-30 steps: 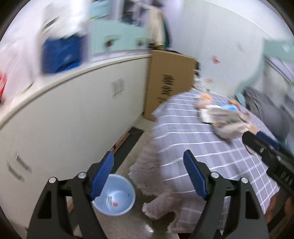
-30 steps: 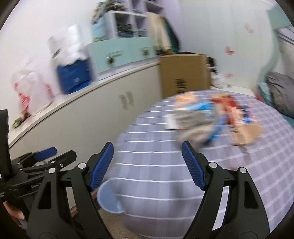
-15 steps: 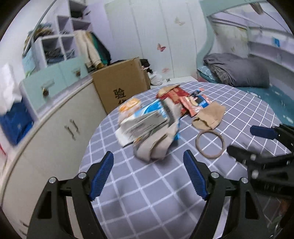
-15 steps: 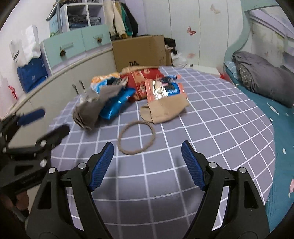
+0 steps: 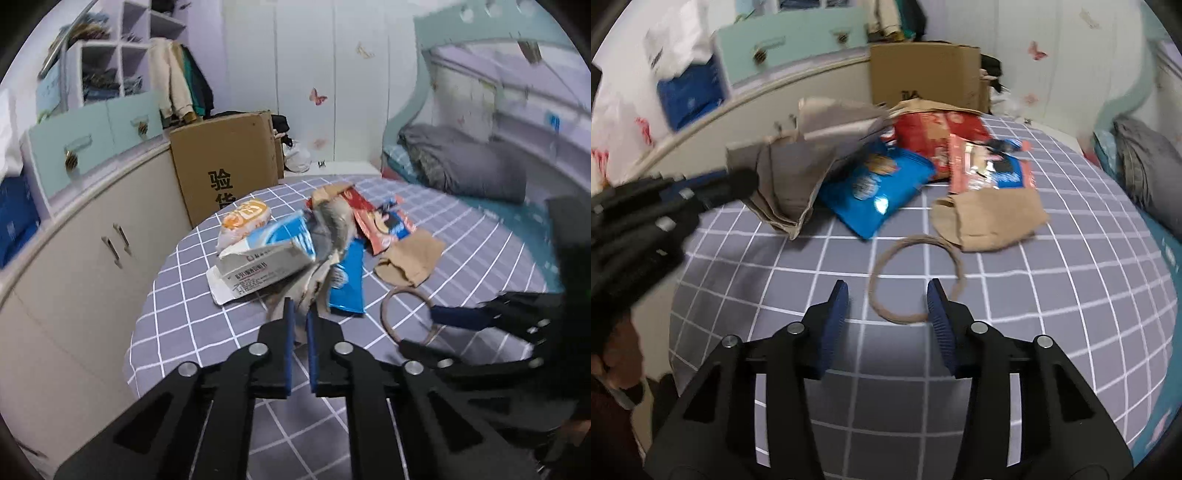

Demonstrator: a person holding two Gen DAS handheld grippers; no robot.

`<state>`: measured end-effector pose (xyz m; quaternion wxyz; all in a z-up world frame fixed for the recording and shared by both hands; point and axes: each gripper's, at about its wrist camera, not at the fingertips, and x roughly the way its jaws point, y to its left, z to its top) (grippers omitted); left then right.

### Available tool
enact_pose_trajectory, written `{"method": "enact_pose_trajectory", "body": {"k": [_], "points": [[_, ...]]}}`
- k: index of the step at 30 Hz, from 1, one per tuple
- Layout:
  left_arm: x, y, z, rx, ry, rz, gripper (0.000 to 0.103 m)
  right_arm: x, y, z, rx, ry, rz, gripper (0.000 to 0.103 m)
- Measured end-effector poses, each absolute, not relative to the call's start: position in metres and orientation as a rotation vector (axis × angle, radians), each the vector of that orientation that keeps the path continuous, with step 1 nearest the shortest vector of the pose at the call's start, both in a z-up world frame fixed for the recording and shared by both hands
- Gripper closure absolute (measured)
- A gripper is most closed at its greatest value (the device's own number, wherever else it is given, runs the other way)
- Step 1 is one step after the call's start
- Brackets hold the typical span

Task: Collect trash
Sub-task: 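Grasp the beige paper bag with the left gripper while the right gripper grasps the rubber band, then carry the paper bag and rubber band to the wastebasket and release both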

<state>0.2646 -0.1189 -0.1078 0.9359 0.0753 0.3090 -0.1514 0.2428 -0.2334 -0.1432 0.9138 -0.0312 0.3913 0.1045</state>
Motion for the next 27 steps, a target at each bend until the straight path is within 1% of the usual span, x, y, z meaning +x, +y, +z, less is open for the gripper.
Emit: {"method": "enact_pose_trajectory", "body": {"k": [2,3,4,5,6,7,8,10,15,21,27], "points": [[0.257,-0.116,-0.104,0.129,0.619,-0.325,0.100,0.248,-0.223,-0.144,-0.129,0.817,0.198,0.060],[0.255,-0.114,-0.102,0.117,0.613,-0.334,0.100,0.252,-0.219,-0.147,-0.145,0.836,0.201,0.068],[0.252,-0.113,-0.100,0.105,0.606,-0.341,0.101,0.255,-0.217,-0.150,-0.148,0.855,0.205,0.071],[0.248,-0.111,-0.098,0.096,0.596,-0.342,0.101,0.258,-0.216,-0.152,-0.148,0.860,0.205,0.071],[0.245,-0.110,-0.095,0.099,0.582,-0.329,0.101,0.259,-0.216,-0.152,-0.150,0.866,0.204,0.077],[0.242,-0.110,-0.093,0.104,0.567,-0.314,0.101,0.258,-0.215,-0.152,-0.153,0.872,0.216,0.091],[0.240,-0.107,-0.090,0.098,0.557,-0.308,0.101,0.258,-0.214,-0.152,-0.169,0.870,0.206,0.097],[0.236,-0.100,-0.083,0.068,0.540,-0.304,0.101,0.255,-0.214,-0.153,-0.178,0.860,0.193,0.099],[0.225,-0.081,-0.068,0.009,0.494,-0.274,0.101,0.243,-0.227,-0.142,-0.097,0.819,0.202,0.099],[0.207,-0.058,-0.056,-0.056,0.460,-0.246,0.101,0.223,-0.240,-0.104,-0.002,0.727,0.219,0.099],[0.185,-0.019,-0.054,-0.119,0.446,-0.190,0.101,0.211,-0.217,-0.077,0.056,0.681,0.350,0.099]]}}
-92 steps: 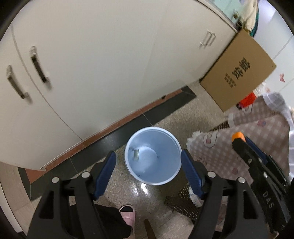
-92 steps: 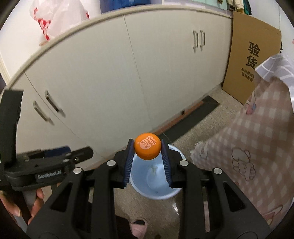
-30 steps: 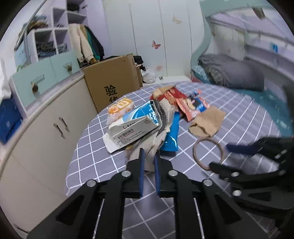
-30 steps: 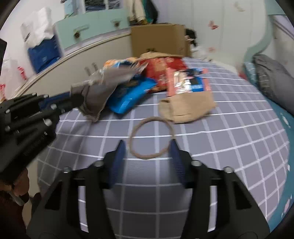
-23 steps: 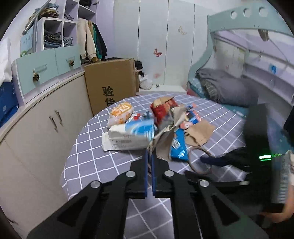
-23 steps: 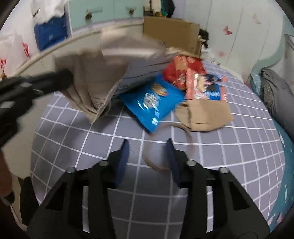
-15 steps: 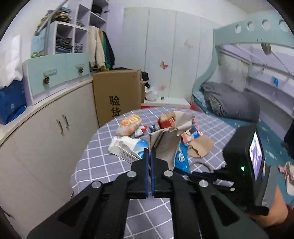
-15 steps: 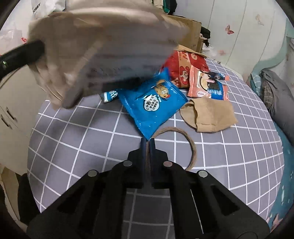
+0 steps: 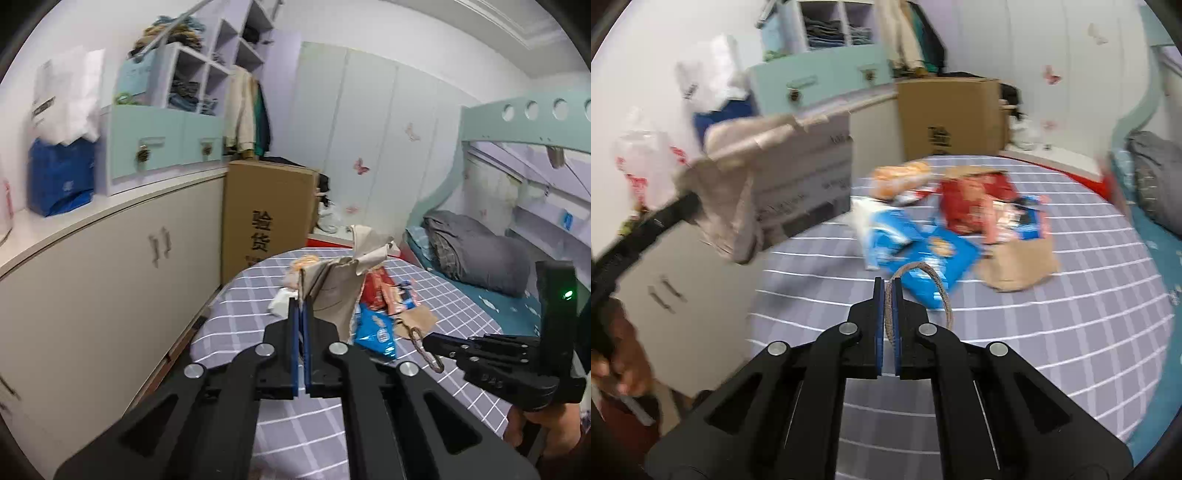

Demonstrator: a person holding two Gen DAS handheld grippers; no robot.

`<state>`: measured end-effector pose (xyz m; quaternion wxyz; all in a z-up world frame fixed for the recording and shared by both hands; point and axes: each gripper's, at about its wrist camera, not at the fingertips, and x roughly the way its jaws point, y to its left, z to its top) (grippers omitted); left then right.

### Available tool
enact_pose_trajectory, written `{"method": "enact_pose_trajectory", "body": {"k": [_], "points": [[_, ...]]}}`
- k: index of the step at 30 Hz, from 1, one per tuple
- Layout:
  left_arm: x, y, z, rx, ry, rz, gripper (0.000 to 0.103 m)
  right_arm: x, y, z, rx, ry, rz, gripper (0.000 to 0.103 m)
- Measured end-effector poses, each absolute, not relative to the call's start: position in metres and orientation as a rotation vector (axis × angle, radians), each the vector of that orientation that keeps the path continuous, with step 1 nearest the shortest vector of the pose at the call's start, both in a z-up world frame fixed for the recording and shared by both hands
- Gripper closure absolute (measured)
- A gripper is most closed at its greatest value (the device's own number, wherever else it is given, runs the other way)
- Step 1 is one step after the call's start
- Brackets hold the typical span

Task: Collect trash
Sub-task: 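Carry the paper bag and rubber band to the wastebasket and release both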

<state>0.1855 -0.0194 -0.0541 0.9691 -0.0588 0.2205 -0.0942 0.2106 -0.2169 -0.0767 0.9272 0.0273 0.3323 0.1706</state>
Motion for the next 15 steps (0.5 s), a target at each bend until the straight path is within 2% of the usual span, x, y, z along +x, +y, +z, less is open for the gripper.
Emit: {"method": "enact_pose_trajectory", "body": {"k": [8,15], "points": [[0.155,0.068,-0.066,-0.254,0.459,-0.081,0.101,0.200,-0.128,-0.067,0.067,0.662,0.560,0.099],[0.140,0.134,-0.098,-0.271,0.528,0.087,0.101,0.203,-0.036,-0.089,0.051,0.738,0.723,0.099]]}}
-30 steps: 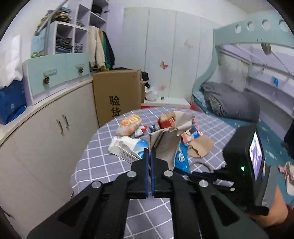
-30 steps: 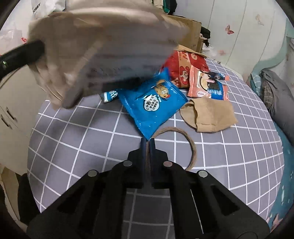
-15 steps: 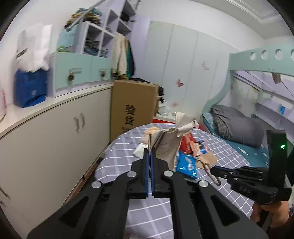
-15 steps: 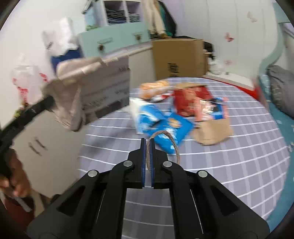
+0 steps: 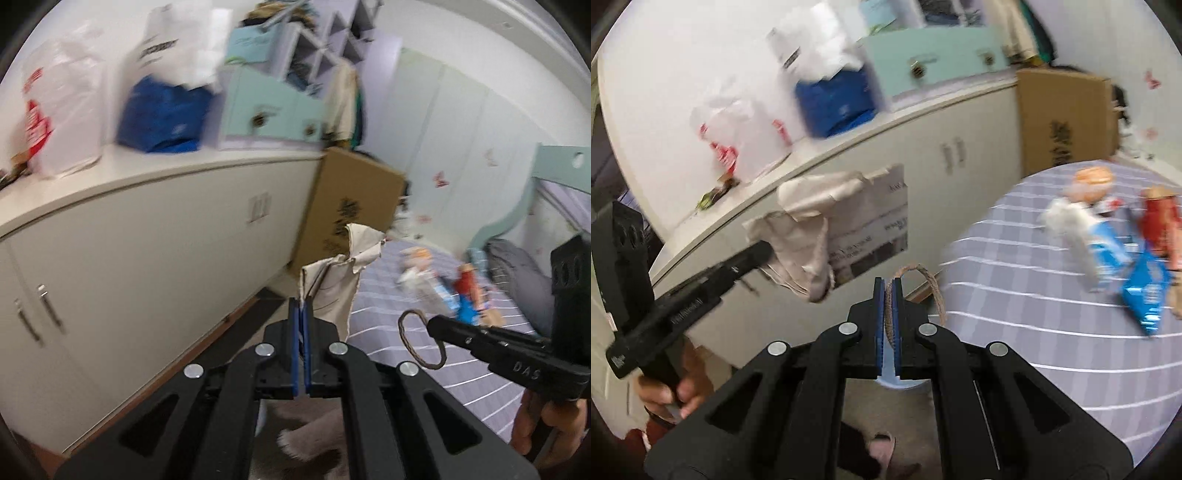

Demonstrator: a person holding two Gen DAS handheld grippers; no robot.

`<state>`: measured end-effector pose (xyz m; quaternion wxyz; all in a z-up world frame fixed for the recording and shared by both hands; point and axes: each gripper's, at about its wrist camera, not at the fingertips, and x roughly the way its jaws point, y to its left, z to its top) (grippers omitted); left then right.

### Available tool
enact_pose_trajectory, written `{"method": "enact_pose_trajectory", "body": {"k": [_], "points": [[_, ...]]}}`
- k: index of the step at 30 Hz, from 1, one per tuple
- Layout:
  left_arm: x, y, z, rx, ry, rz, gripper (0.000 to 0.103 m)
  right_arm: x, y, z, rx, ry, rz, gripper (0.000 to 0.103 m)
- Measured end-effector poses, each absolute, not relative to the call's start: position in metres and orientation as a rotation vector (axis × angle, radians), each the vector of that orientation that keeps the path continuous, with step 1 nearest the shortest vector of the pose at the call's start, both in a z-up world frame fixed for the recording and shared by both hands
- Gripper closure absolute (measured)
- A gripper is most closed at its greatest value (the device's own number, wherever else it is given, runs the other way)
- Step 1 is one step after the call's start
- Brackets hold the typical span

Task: Collect trash
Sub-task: 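Carry the paper bag and rubber band to the wastebasket and release both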

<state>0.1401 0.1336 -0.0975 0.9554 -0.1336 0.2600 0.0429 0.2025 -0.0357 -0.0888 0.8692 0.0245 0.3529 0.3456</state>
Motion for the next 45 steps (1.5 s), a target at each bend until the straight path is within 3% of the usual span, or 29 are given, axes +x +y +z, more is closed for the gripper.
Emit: {"method": "enact_pose_trajectory", "body": {"k": [12,19,26,27,29,30,31,45], "points": [[0.175,0.238,-0.222,-0.374,0.777,0.279,0.101,0.253,0.118,-0.211,-0.103,1.001,0.799,0.099],[0.208,0.282,-0.310,-0.553,0.949,0.289,0.101,0.292,0.155,-0.283,-0.140,1.096,0.754,0.098],[0.225,0.290,-0.355,-0.572,1.029,0.330,0.101,0.320,0.165,-0.336,-0.147,1.172,0.700,0.098],[0.228,0.289,-0.359,-0.572,1.038,0.331,0.101,0.322,0.166,-0.340,-0.140,1.182,0.696,0.096],[0.231,0.290,-0.369,-0.572,1.055,0.330,0.101,0.324,0.166,-0.348,-0.141,1.192,0.689,0.076],[0.234,0.290,-0.373,-0.573,1.062,0.327,0.101,0.325,0.165,-0.350,-0.144,1.190,0.682,0.051],[0.236,0.288,-0.377,-0.572,1.072,0.324,0.101,0.325,0.165,-0.351,-0.147,1.174,0.671,0.047],[0.259,0.273,-0.397,-0.555,1.134,0.283,0.101,0.332,0.148,-0.359,-0.109,1.180,0.593,0.046]]}}
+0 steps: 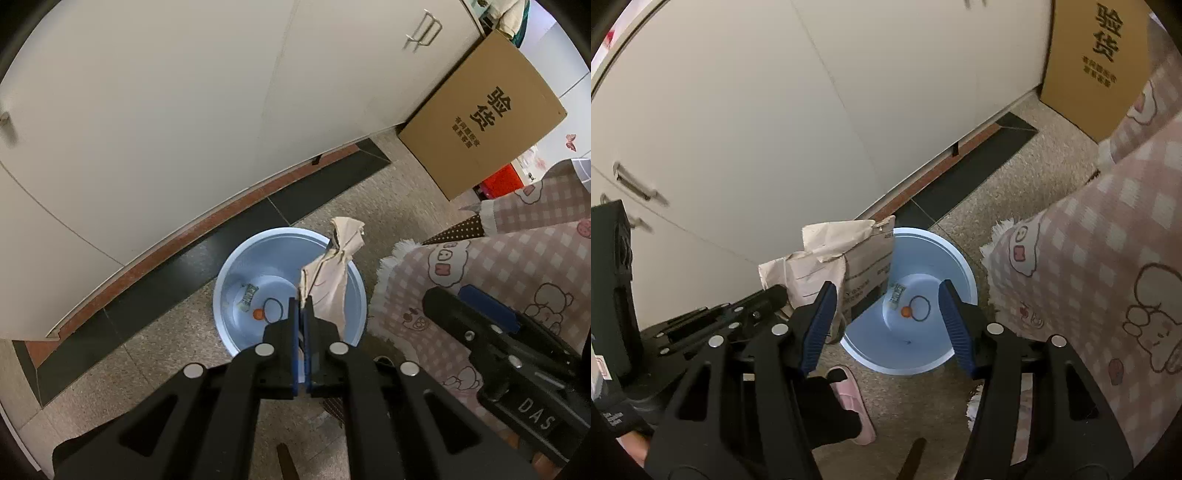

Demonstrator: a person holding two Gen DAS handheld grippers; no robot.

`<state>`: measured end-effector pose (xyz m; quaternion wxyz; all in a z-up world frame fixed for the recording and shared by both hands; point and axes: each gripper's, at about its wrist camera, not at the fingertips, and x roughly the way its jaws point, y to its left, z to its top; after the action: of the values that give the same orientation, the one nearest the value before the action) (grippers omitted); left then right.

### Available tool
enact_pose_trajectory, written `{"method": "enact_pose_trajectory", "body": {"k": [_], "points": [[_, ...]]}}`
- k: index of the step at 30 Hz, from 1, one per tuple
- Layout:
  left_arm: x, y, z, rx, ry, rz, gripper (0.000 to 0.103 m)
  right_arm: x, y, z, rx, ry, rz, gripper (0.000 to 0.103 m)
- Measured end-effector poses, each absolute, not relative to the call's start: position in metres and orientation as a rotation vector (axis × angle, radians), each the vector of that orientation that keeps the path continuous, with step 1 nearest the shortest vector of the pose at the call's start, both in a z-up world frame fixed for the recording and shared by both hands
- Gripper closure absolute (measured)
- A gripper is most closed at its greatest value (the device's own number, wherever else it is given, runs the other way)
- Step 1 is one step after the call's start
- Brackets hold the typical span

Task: Collect trash
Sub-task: 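Carry the paper bag and rubber band to the wastebasket and release both, then grasp the white-blue tissue box with the left gripper while the right gripper grasps the blue snack bag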

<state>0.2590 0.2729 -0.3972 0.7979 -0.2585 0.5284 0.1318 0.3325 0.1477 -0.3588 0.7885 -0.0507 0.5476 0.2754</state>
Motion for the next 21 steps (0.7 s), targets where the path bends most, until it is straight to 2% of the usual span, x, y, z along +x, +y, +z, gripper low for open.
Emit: {"method": "enact_pose_trajectory", "body": {"k": [4,7,8,9,10,11,21], "points": [[0.265,0.269,-0.389,-0.544,1.127,0.268,0.100,0.334,0.140,-0.353,-0.067,1.166,0.589,0.046],[0.267,0.269,-0.382,-0.586,1.106,0.224,0.095,0.334,0.134,-0.347,0.003,1.173,0.604,0.046],[0.267,0.269,-0.381,-0.611,1.104,0.202,0.080,0.334,0.132,-0.345,0.012,1.169,0.603,0.046],[0.267,0.269,-0.380,-0.613,1.104,0.205,0.071,0.333,0.131,-0.342,0.017,1.164,0.603,0.046],[0.264,0.271,-0.378,-0.604,1.102,0.241,0.055,0.333,0.131,-0.339,0.020,1.160,0.598,0.045],[0.262,0.272,-0.377,-0.599,1.098,0.255,0.049,0.333,0.129,-0.337,0.026,1.159,0.600,0.045],[0.230,0.285,-0.343,-0.633,1.081,0.278,0.049,0.311,0.131,-0.301,0.020,1.117,0.634,0.045]]}}
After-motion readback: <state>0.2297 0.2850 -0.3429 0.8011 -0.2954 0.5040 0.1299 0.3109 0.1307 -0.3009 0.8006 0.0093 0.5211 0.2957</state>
